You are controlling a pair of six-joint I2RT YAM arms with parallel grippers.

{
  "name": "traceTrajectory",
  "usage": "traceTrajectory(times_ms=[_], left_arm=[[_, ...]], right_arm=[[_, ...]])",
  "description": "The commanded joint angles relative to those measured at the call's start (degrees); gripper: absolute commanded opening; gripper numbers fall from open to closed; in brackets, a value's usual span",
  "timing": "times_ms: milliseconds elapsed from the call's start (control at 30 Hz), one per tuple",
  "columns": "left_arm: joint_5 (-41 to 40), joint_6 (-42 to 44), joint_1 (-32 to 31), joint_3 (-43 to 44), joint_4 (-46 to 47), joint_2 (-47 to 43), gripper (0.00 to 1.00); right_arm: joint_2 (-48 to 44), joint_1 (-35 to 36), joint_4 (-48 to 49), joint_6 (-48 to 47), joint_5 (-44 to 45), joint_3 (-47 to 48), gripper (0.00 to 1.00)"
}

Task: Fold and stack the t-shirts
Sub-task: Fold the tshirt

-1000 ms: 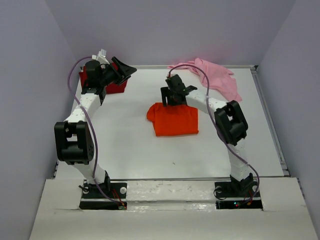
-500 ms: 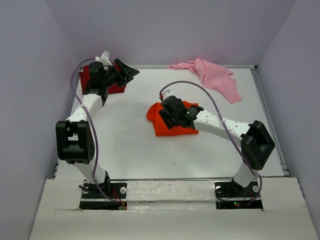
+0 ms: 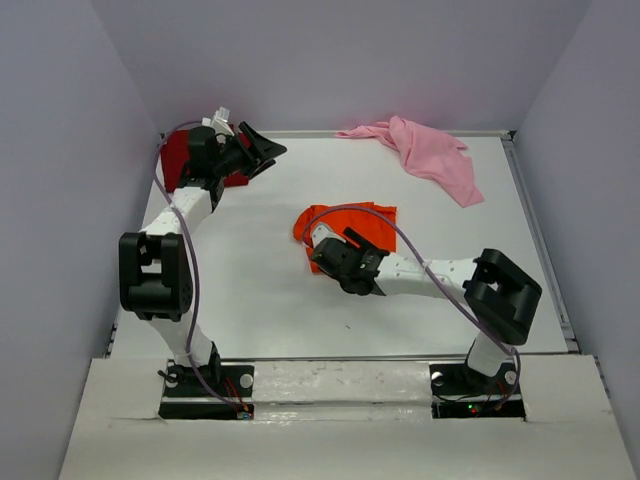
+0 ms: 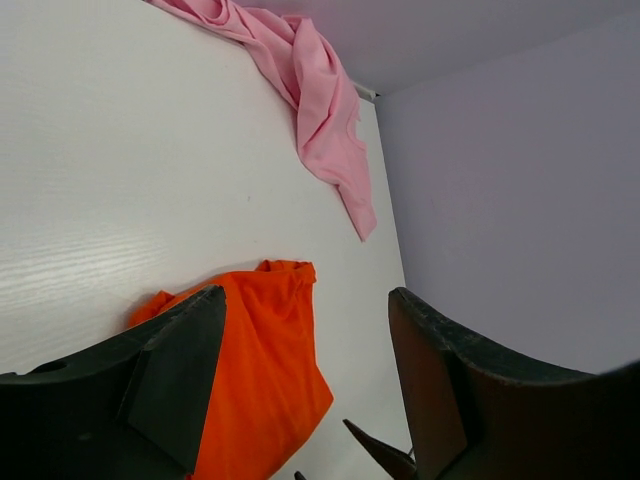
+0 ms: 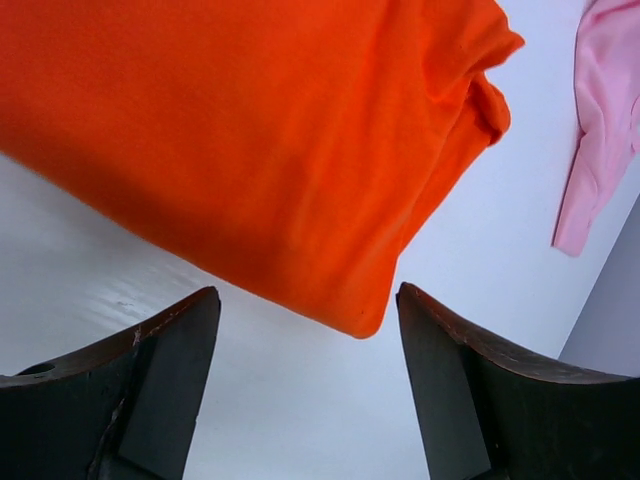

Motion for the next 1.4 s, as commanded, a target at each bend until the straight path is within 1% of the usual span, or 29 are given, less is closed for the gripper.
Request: traceTrajectory(times_ms=[0,67,100,200,367,467,533,567,600,667,700,733,767,867,900,967,1000,1033,1067,1100,1133,1167,1300,1367], left_arm=[[2.9,-1.4,0.1,-0.8,3.2,0.4,0.75],[3.2,-1.5,0.0,-0.8,3.3,0.9,0.75],[3.4,-1.6,0.0,-0.8,3.5,0.9,0.75],[3.2,-1.6,0.1,-0.9,3.7,1.2,0.75],[3.6,-1.5,0.2,-0.8,3.7,2.3,0.75],[3.8,-1.5,0.2,-0.8,3.7,2.4,0.75],[3.9,-1.6,0.2,-0.7,3.7,2.2,0.75],[3.8,-1.6,0.2,-0.7,3.7,2.1,0.75],[3.8,-1.6,0.2,-0.8,3.7,1.9,0.75],[3.5,-1.6,0.1,-0.9,3.7,1.6,0.75],[3.3,-1.5,-0.3,-1.3,3.6,1.4,0.75],[2.2,-1.0,-0.7,-1.2,3.2,1.0,0.75],[1.2,-0.3,-1.3,-1.0,2.2,0.8,0.75],[-3.6,5.5,-5.1,0.3,-5.4,0.4,0.75],[-6.1,5.8,-6.0,-2.0,-6.0,0.0,0.75],[-6.9,2.1,-7.6,-7.3,-1.5,-2.7,0.75],[-6.6,0.6,-8.2,-12.3,3.5,-4.8,0.75],[-6.7,-0.2,-8.5,-14.3,4.6,-5.7,0.75],[-8.5,-0.8,-8.8,-16.0,5.2,-6.5,0.75],[-10.8,-0.4,-9.4,-19.8,6.1,-8.6,0.76],[-10.9,-0.4,-9.4,-21.8,6.7,-9.5,0.76],[-12.9,0.0,-10.3,-23.4,7.2,-10.3,0.76],[-14.8,-0.8,-10.7,-31.1,8.8,-14.0,0.78],[-15.5,-1.0,-10.8,-33.0,9.3,-15.4,0.78]], right_arm=[[1.4,2.5,10.1,-5.1,-0.1,-1.0,0.79],[2.5,3.7,12.0,-4.9,-1.0,-1.0,0.82],[3.8,3.7,12.5,-4.5,-3.1,-0.7,0.88],[7.3,4.3,13.1,-3.6,-3.8,0.2,0.89],[12.6,4.3,13.9,-4.4,-4.9,2.0,0.89],[15.5,4.3,14.8,-5.5,-4.3,3.1,0.86],[16.6,4.3,15.0,-5.8,-3.6,3.9,0.75],[17.3,4.3,14.9,-5.8,-3.3,4.1,0.52],[17.4,4.3,14.9,-5.8,-3.3,4.3,0.4],[17.1,4.3,14.8,-5.3,-3.6,4.5,0.22],[16.9,4.3,14.8,-5.1,-3.6,4.7,0.07],[16.5,3.7,14.7,-4.9,-3.5,4.8,0.01],[16.1,3.1,14.5,-4.8,-3.7,4.8,0.0],[13.6,2.6,14.3,-4.2,-4.2,4.4,0.0],[12.8,2.0,14.2,-4.2,-4.5,3.8,0.0],[10.1,0.8,14.1,-3.9,-5.6,3.3,0.0],[8.4,0.8,14.2,-3.8,-6.6,3.1,0.0],[7.6,0.1,14.1,-3.7,-7.0,3.1,0.0],[7.1,0.1,14.2,-3.6,-7.3,3.2,0.0],[6.1,-0.6,14.2,-3.9,-7.4,3.4,0.0],[6.1,-0.6,14.2,-3.9,-7.5,3.4,0.0],[5.4,-1.2,14.2,-4.2,-7.6,3.6,0.0],[4.9,-1.2,14.0,-4.1,-7.9,4.5,0.0],[5.2,-1.2,14.0,-4.0,-8.2,5.1,0.0]])
